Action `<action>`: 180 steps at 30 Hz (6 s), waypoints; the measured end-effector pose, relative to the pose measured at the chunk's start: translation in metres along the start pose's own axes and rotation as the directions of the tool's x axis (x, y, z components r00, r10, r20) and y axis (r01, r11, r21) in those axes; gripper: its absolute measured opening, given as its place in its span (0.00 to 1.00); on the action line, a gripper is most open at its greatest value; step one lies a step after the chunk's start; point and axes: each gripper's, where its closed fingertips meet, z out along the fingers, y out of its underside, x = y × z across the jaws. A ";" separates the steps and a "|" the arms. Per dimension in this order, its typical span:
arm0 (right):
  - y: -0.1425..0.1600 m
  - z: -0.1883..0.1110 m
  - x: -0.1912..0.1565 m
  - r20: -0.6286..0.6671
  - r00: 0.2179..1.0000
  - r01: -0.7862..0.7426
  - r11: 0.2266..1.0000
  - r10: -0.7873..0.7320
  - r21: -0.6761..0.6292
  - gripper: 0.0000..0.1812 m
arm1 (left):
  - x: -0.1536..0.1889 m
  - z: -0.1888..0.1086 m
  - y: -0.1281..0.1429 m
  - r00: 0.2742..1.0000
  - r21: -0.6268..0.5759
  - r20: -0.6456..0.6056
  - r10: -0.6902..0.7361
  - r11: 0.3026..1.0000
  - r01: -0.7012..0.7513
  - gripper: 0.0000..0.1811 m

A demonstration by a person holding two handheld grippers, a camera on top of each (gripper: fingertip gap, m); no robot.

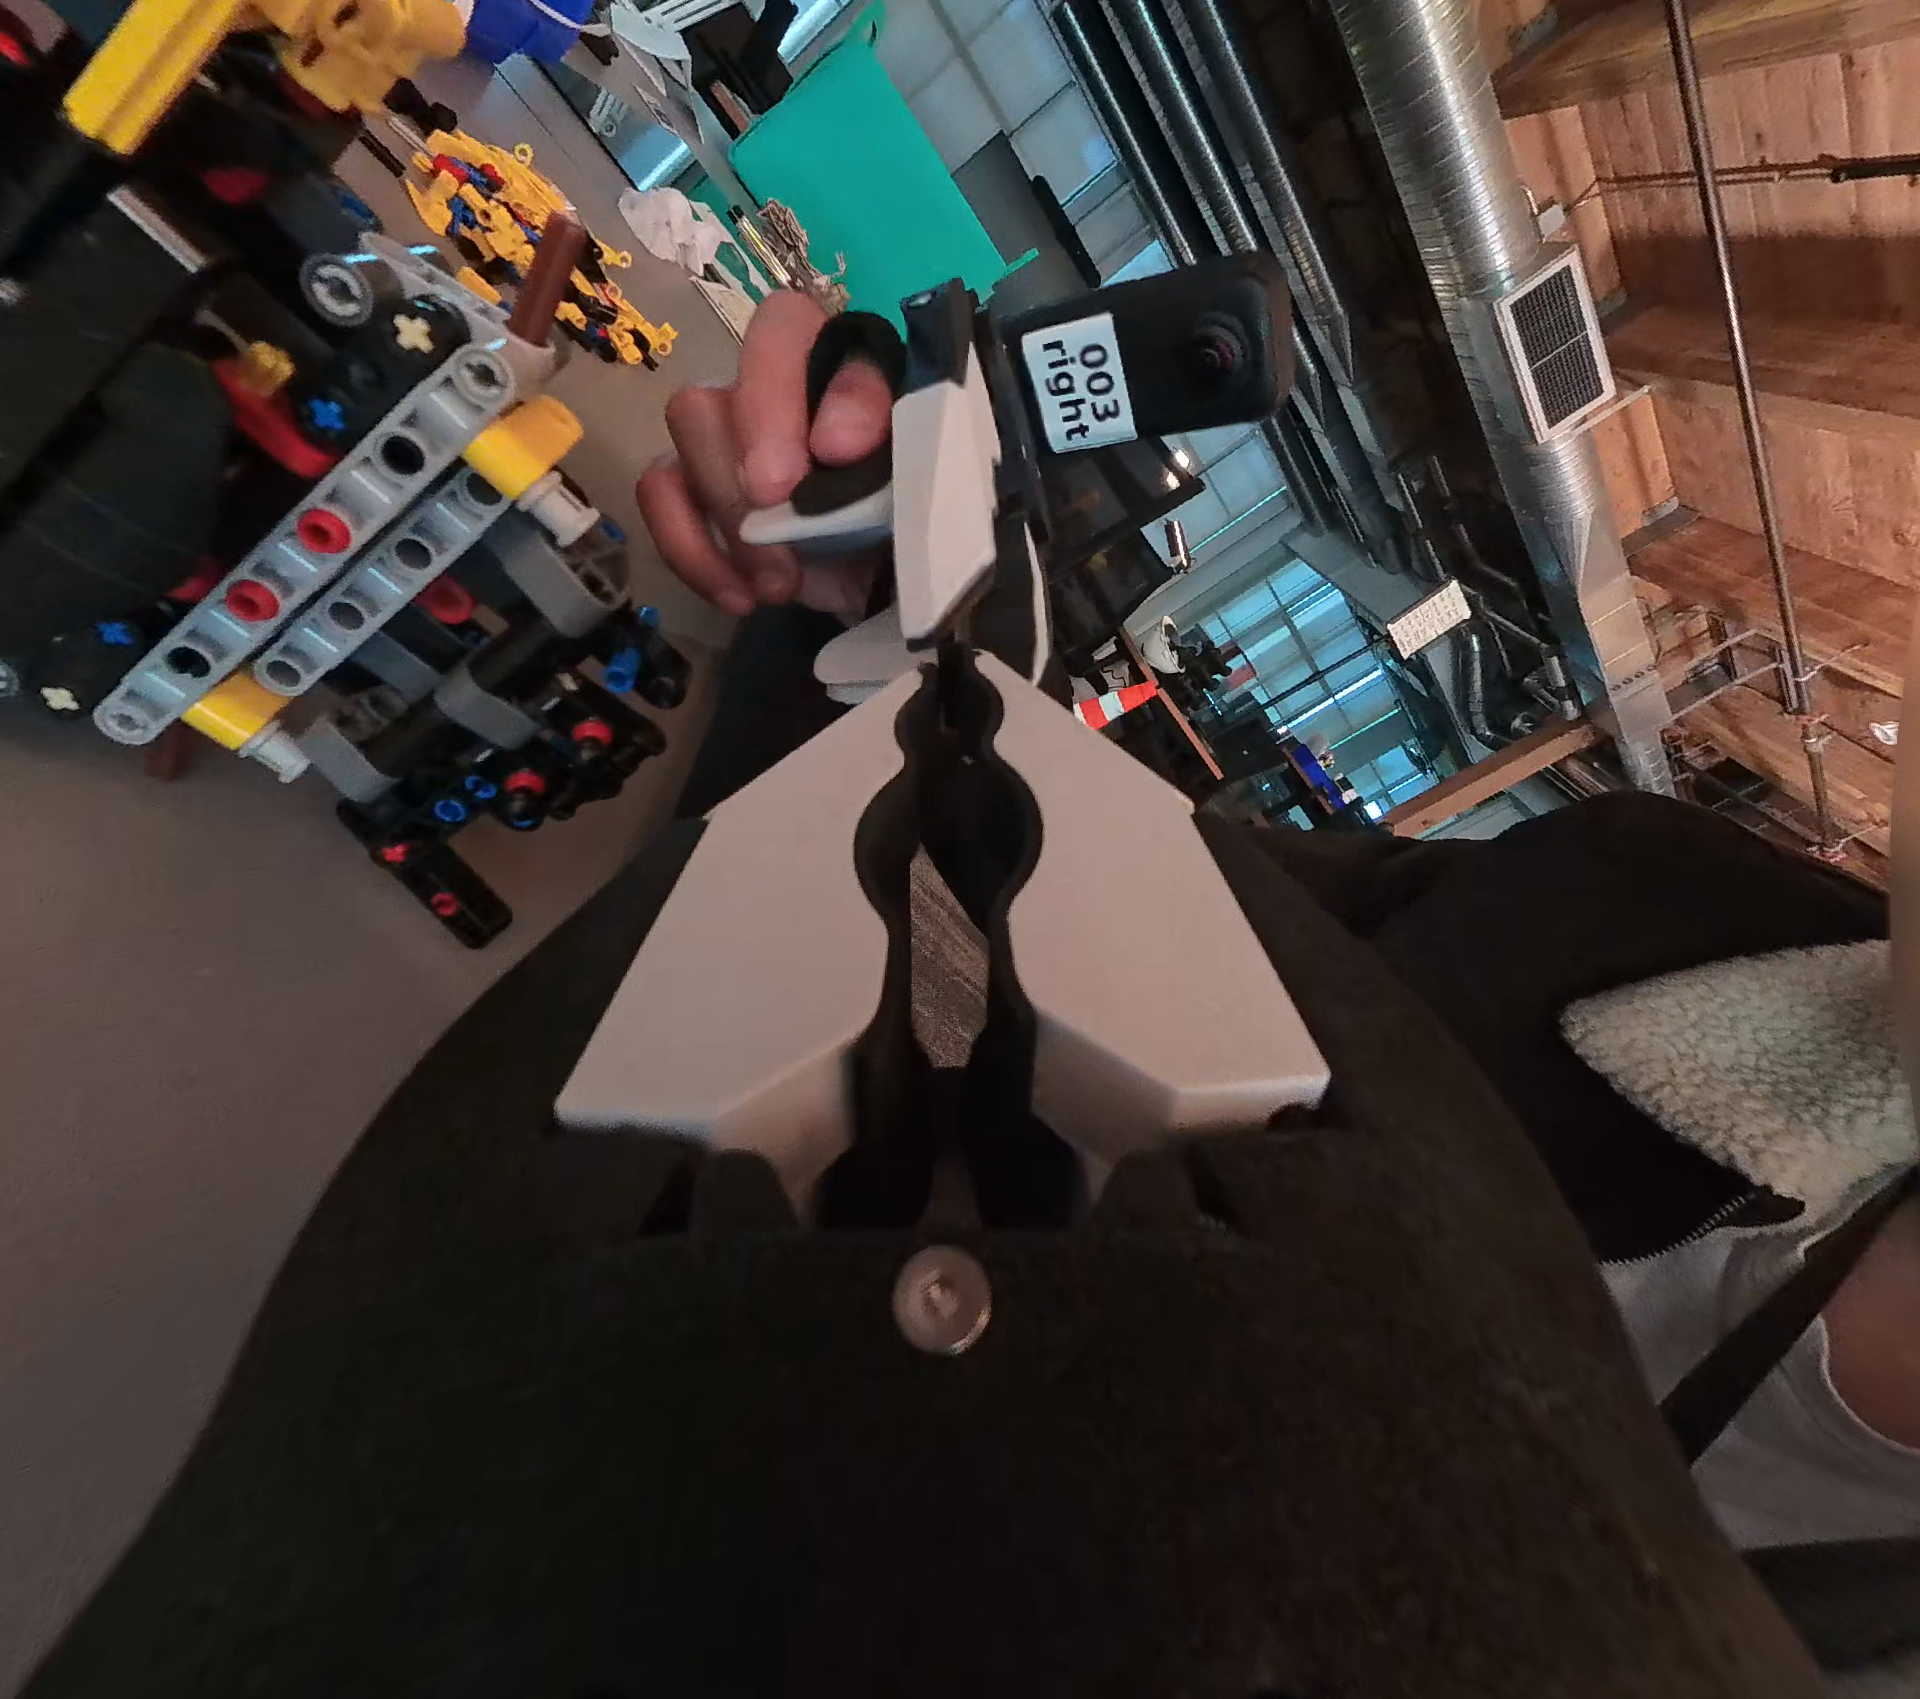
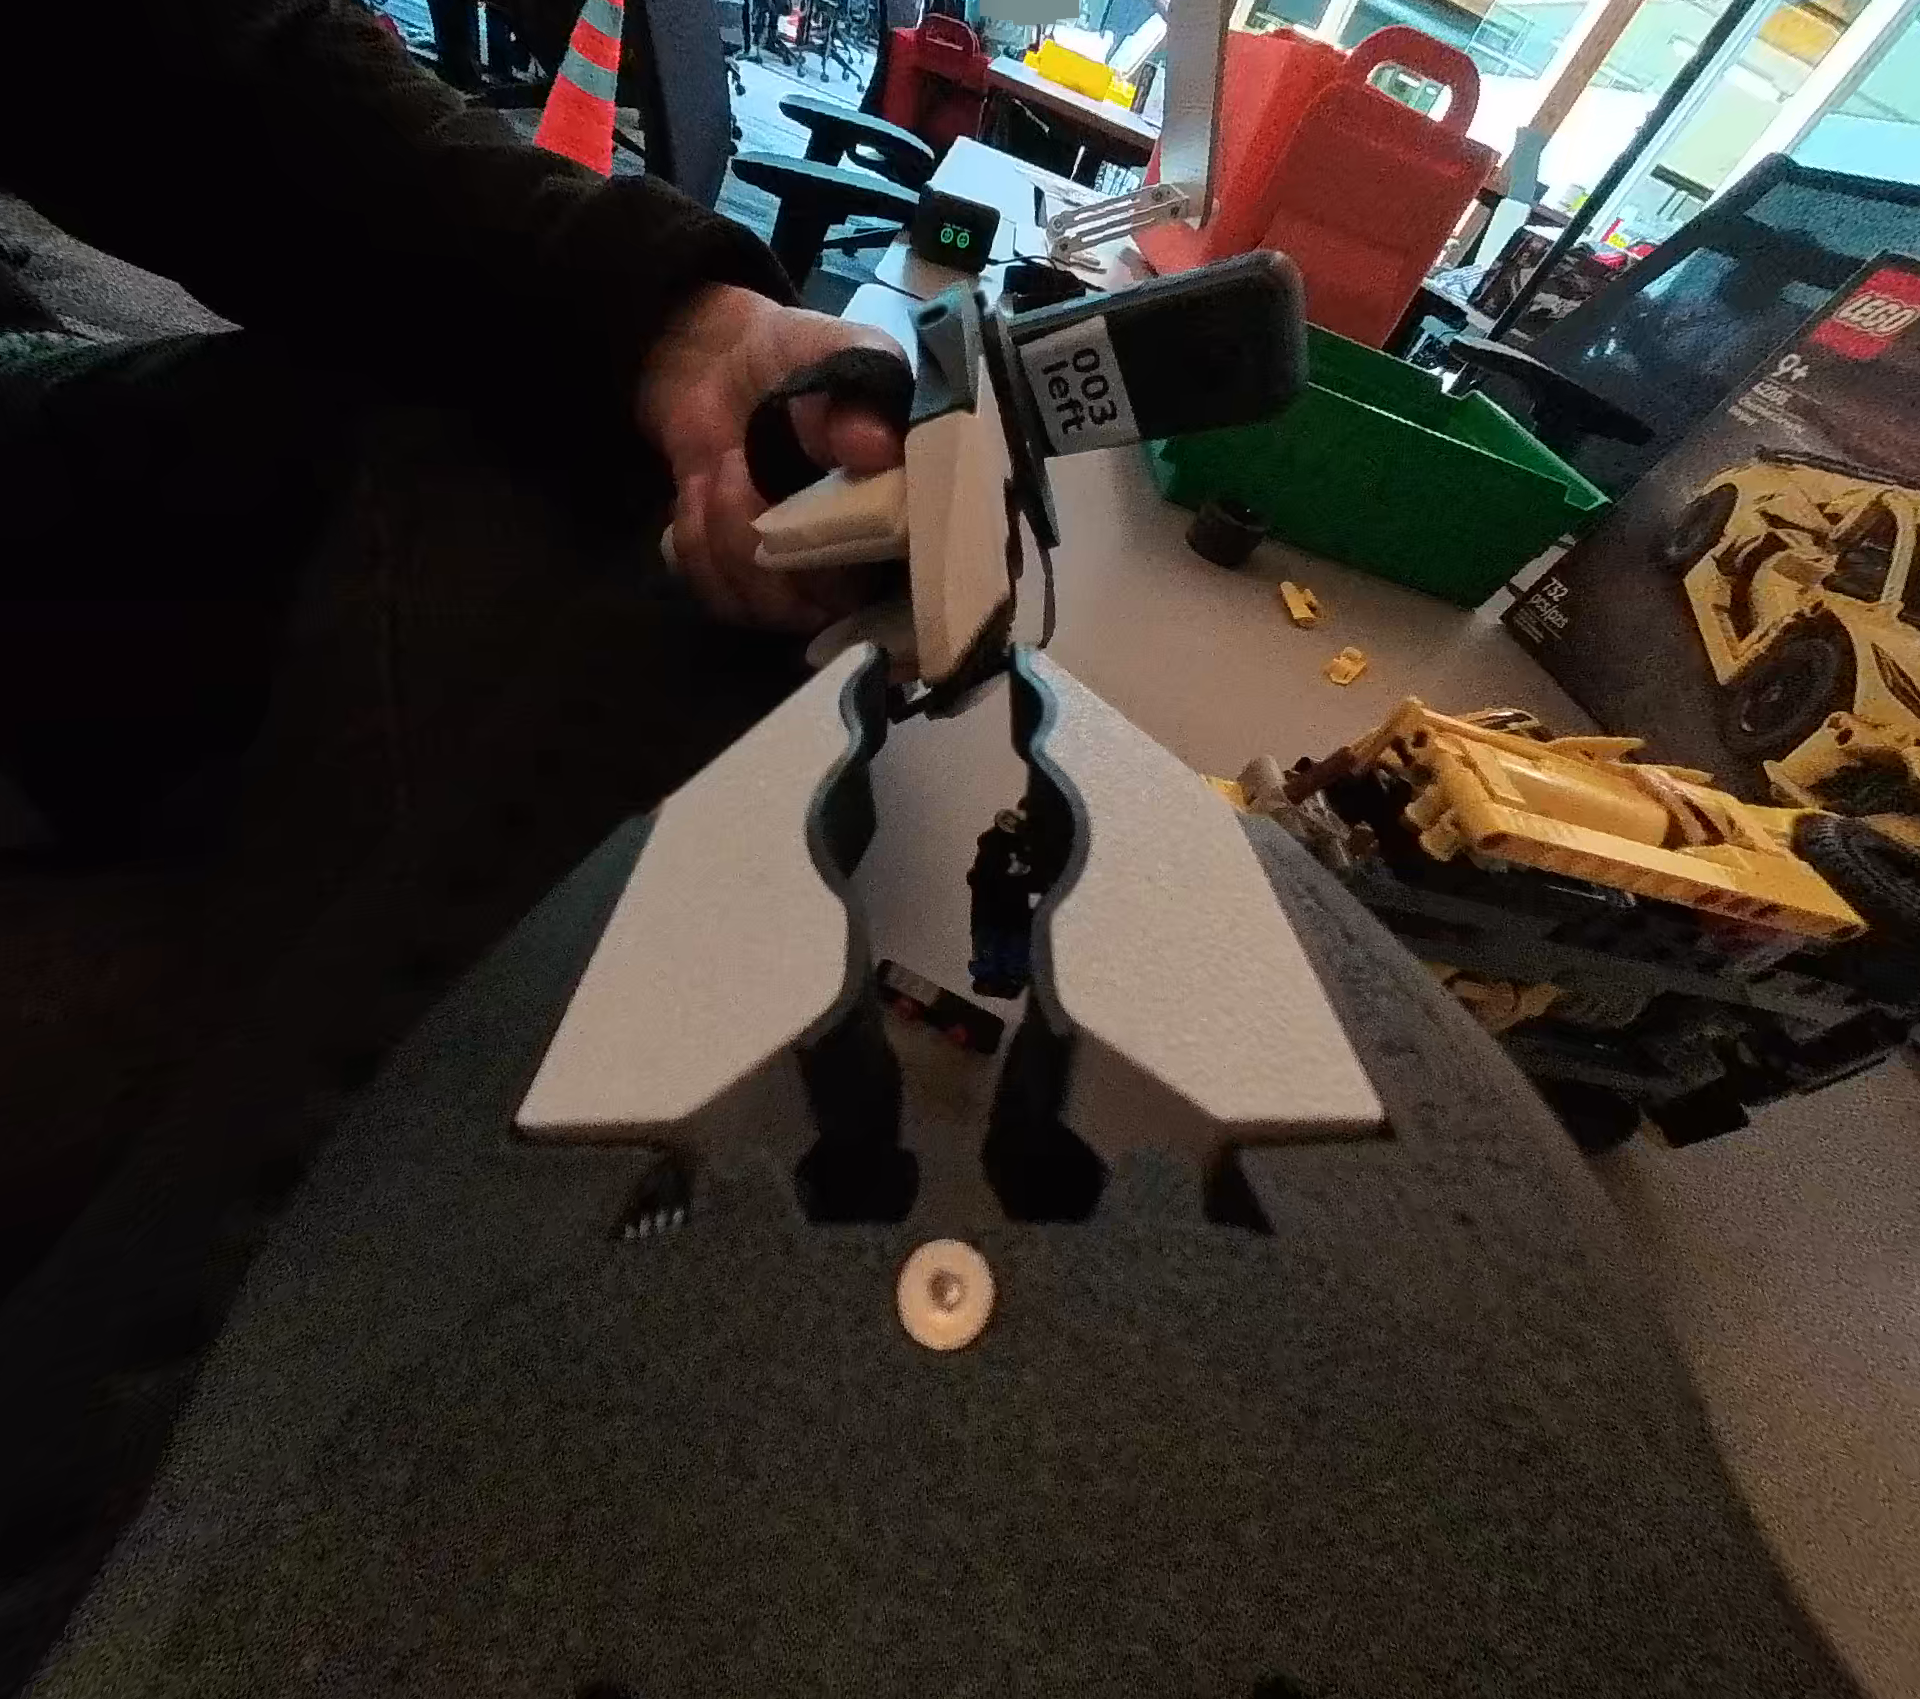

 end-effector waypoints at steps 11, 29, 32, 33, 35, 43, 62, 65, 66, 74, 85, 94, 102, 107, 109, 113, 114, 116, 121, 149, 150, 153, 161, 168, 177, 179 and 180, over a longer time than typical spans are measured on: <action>0.012 -0.008 0.015 -0.061 0.998 -0.034 0.998 0.031 -0.055 0.00 | -0.017 -0.002 -0.012 0.994 0.055 0.110 0.025 0.998 -0.031 0.09; 0.118 -0.030 0.011 -0.137 0.971 -0.239 0.820 0.196 -0.520 0.21 | -0.053 -0.050 -0.052 0.789 0.032 0.528 0.314 0.921 -0.389 0.08; 0.126 -0.033 0.007 -0.134 0.962 -0.273 0.794 0.239 -0.543 0.27 | -0.052 -0.042 -0.044 0.775 -0.021 0.517 0.363 0.910 -0.413 0.08; 0.126 -0.033 0.009 -0.139 0.963 -0.271 0.798 0.232 -0.539 0.27 | -0.052 -0.041 -0.042 0.771 -0.034 0.517 0.373 0.908 -0.417 0.08; 0.127 -0.033 0.009 -0.139 0.964 -0.267 0.798 0.228 -0.540 0.24 | -0.053 -0.039 -0.039 0.765 -0.049 0.516 0.384 0.905 -0.422 0.08; 0.129 -0.035 0.012 -0.156 0.960 -0.280 0.788 0.233 -0.548 0.09 | -0.052 -0.040 -0.041 0.763 -0.046 0.520 0.385 0.904 -0.425 0.08; 0.142 -0.308 0.143 -0.996 -0.007 -0.656 0.752 -0.088 -0.062 0.14 | -0.055 -0.037 -0.033 0.697 -0.143 0.547 0.464 0.872 -0.469 0.08; 0.136 -0.312 0.143 -0.998 -0.062 -0.635 0.771 0.011 0.048 0.20 | -0.061 -0.042 -0.032 0.640 -0.202 0.583 0.500 0.853 -0.482 0.08; 0.135 -0.305 0.145 -0.997 -0.046 -0.620 0.781 0.062 0.077 0.24 | -0.062 -0.042 -0.032 0.631 -0.208 0.589 0.504 0.850 -0.484 0.08; 0.111 -0.143 0.135 -0.811 0.538 -0.530 0.840 0.229 -0.115 0.23 | -0.086 -0.058 0.014 0.562 -0.522 0.540 0.627 0.773 -0.361 0.15; 0.126 -0.079 0.091 -0.601 0.768 -0.499 0.796 0.223 -0.342 0.20 | -0.100 -0.016 0.049 0.654 -0.544 0.587 0.477 0.831 -0.117 0.19; 0.089 -0.045 0.038 -0.285 0.845 -0.523 0.812 0.453 -0.258 0.15 | -0.097 -0.014 0.054 0.644 -0.623 0.519 0.562 0.765 -0.165 0.04; 0.062 -0.026 -0.021 0.078 0.810 -0.537 0.789 0.581 -0.300 0.15 | -0.065 -0.003 0.053 0.304 -0.721 0.177 0.936 0.334 -0.608 0.04; 0.077 -0.024 -0.017 0.029 0.773 -0.586 0.731 0.634 -0.350 0.15 | -0.061 0.002 0.040 0.016 -0.715 0.134 0.991 0.108 -0.690 0.04; 0.075 -0.024 -0.021 0.054 0.775 -0.571 0.734 0.630 -0.367 0.00 | -0.062 0.002 0.041 -0.018 -0.720 0.117 0.993 0.072 -0.691 0.04; 0.066 -0.025 -0.016 0.058 0.791 -0.566 0.765 0.609 -0.306 0.06 | -0.059 0.002 0.037 -0.050 -0.715 0.122 0.991 0.053 -0.698 0.04; 0.065 -0.024 -0.017 0.067 0.781 -0.576 0.758 0.621 -0.307 0.10 | -0.059 0.002 0.037 -0.050 -0.713 0.121 0.991 0.052 -0.699 0.04; 0.063 -0.023 -0.019 0.081 0.769 -0.587 0.750 0.634 -0.304 0.11 | -0.060 0.002 0.040 -0.059 -0.720 0.106 0.993 0.036 -0.693 0.04; 0.063 -0.026 -0.015 0.061 0.764 -0.597 0.740 0.642 -0.310 0.04 | -0.064 0.001 0.041 -0.093 -0.733 0.101 0.991 0.011 -0.680 0.04; 0.031 -0.026 0.008 -0.030 0.903 -0.429 0.897 0.428 -0.111 0.06 | -0.041 0.007 0.008 -0.011 -0.547 0.339 0.941 0.187 -0.816 0.04; 0.036 -0.027 0.019 -0.111 0.886 -0.461 0.881 0.450 -0.106 0.12 | -0.045 0.004 0.004 -0.118 -0.599 0.343 0.932 0.120 -0.792 0.04; 0.045 -0.030 0.031 -0.264 0.809 -0.557 0.828 0.525 -0.059 0.19 | -0.045 0.001 -0.004 -0.381 -0.708 0.309 0.871 -0.057 -0.704 0.03; 0.020 -0.034 0.032 -0.465 0.842 -0.312 0.950 0.274 -0.006 0.18 | -0.031 -0.004 -0.024 -0.784 -0.848 0.200 0.588 -0.297 -0.439 0.04; 0.009 -0.024 0.024 -0.392 0.879 -0.285 0.958 0.272 0.026 0.13 | -0.018 0.005 -0.015 -0.815 -0.811 0.182 0.550 -0.385 -0.440 0.03; 0.006 -0.031 0.031 -0.363 0.887 -0.274 0.958 0.286 0.085 0.04 | -0.015 0.000 -0.021 -0.147 -0.479 0.539 0.830 0.158 -0.863 0.07; -0.003 -0.035 0.030 -0.377 0.893 -0.217 0.969 0.245 0.117 0.04 | -0.013 0.001 -0.021 0.334 -0.213 0.544 0.769 0.512 -0.832 0.14; -0.009 -0.035 0.028 -0.379 0.899 -0.181 0.974 0.219 0.133 0.04 | -0.008 0.002 -0.020 0.545 -0.087 0.482 0.686 0.656 -0.750 0.16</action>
